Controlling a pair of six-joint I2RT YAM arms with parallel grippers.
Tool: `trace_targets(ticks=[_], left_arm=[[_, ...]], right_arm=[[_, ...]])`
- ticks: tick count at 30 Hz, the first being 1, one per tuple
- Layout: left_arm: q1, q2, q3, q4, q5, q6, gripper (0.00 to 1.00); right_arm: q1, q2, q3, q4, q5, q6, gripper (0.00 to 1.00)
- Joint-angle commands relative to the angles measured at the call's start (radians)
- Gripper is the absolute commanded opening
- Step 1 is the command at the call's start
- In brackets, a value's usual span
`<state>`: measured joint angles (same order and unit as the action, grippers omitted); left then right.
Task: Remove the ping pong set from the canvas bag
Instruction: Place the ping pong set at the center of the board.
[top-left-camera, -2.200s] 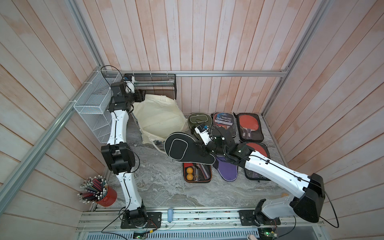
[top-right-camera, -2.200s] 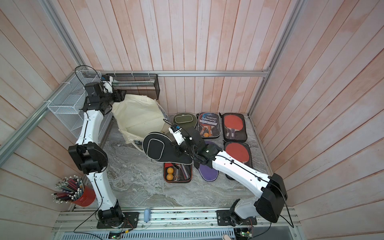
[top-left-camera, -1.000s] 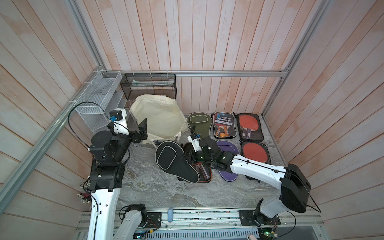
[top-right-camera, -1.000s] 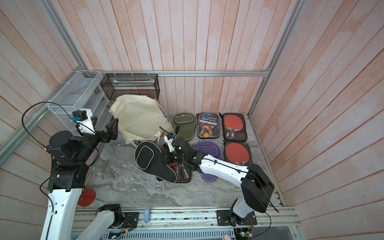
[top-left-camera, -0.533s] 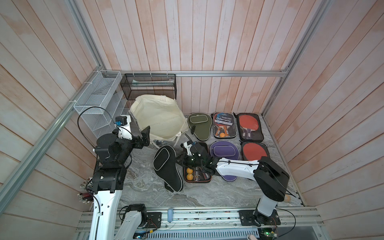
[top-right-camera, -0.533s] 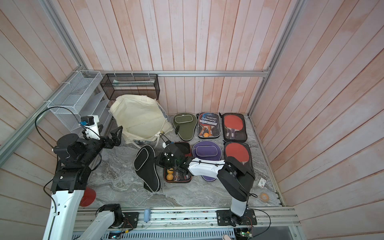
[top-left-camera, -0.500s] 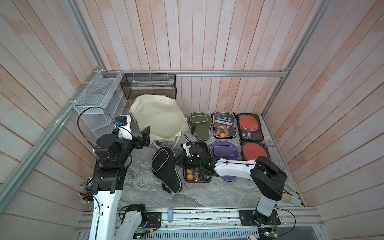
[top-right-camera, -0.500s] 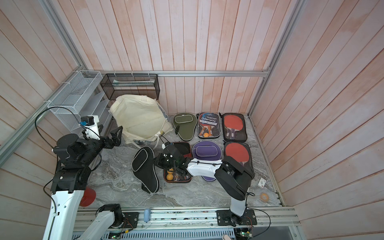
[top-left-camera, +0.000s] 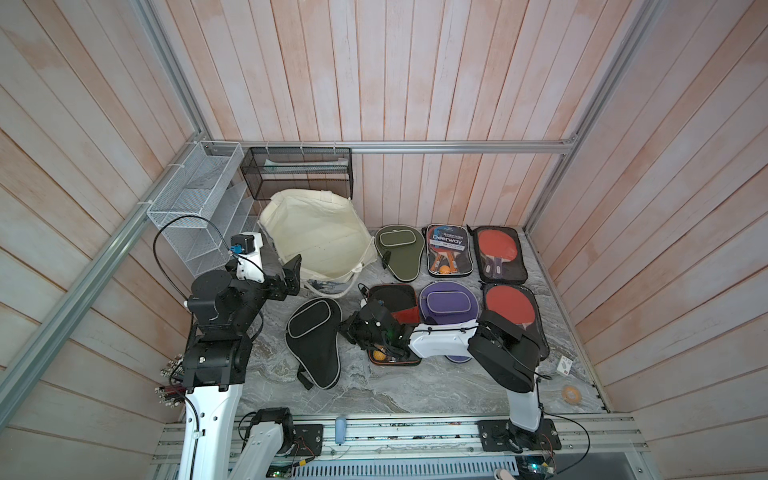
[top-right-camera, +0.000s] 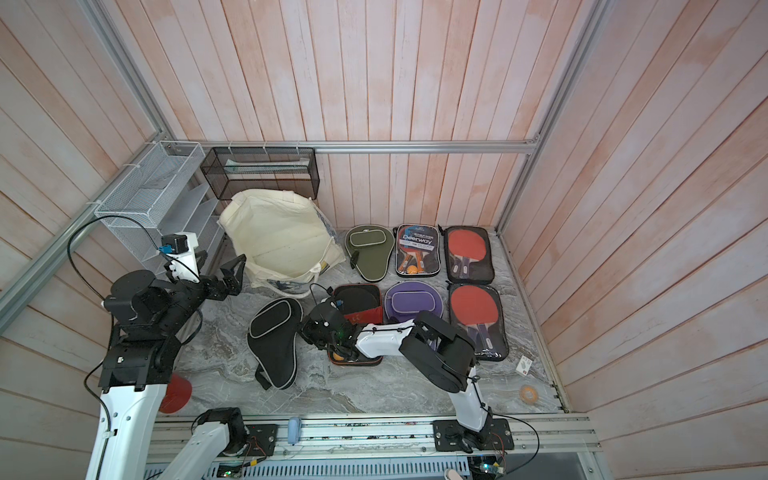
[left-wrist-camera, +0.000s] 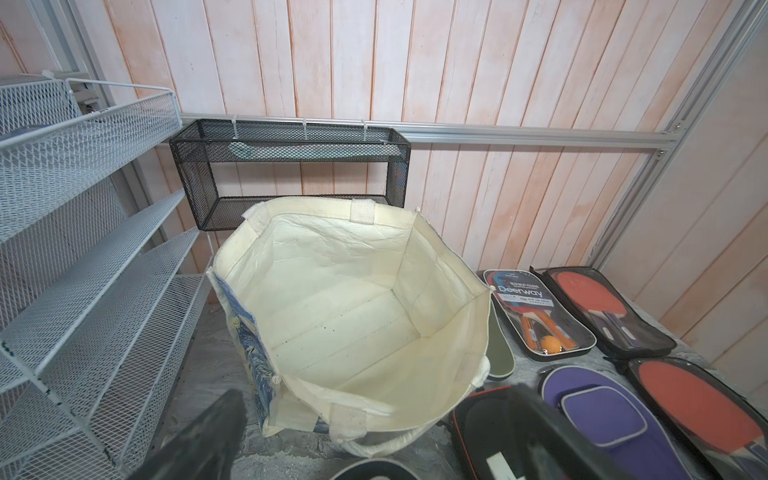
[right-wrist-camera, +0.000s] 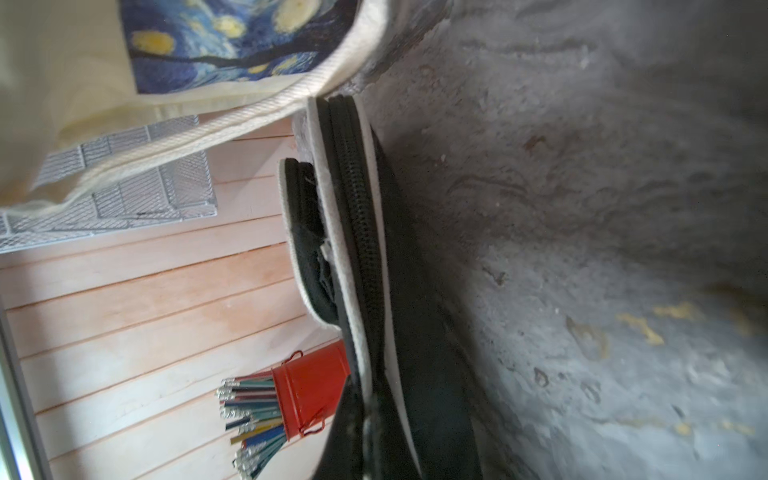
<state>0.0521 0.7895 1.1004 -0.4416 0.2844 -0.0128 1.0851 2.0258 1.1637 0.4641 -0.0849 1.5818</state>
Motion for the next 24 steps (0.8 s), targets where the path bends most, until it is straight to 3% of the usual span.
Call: trace_targets(ticks=[1,9,10,13,15,19,20,24], left_arm=[[-0.001,0.004,0.017,-0.002,0.023,-0.013,1.0],[0.0,0.007,0.006,0.003,0.023,-0.01,1.0],[-0.001,0.008,0.006,0.0,0.023,-0.01,1.0],[0.0,0.013,0.009,-0.002,0.02,-0.007,1.0],[-0.001,0.017,0.018,-0.009,0.017,-0.006,1.0],[0.0,0.038,0.058,-0.043,-0.007,-0.003,1.0],[0.0,0.049,0.076,-0.06,-0.021,-0.004,1.0],[0.0,0.125,0.173,-0.17,-0.104,-0.029,1.0]], right_arm=[[0.011,0.055,0.042,0.021,0.055,0.07,0.0],[0.016,0.114,0.094,-0.053,0.066,0.069,0.0],[0.016,0.114,0.094,-0.048,0.064,0.061,0.05],[0.005,0.11,0.11,-0.068,0.024,-0.01,0.33],[-0.006,0.104,0.164,-0.165,-0.017,-0.088,0.59],[-0.019,0.02,0.157,-0.32,0.021,-0.233,0.85],[-0.023,-0.018,0.142,-0.343,0.043,-0.279,0.97],[-0.034,-0.174,0.107,-0.464,0.127,-0.459,0.98]])
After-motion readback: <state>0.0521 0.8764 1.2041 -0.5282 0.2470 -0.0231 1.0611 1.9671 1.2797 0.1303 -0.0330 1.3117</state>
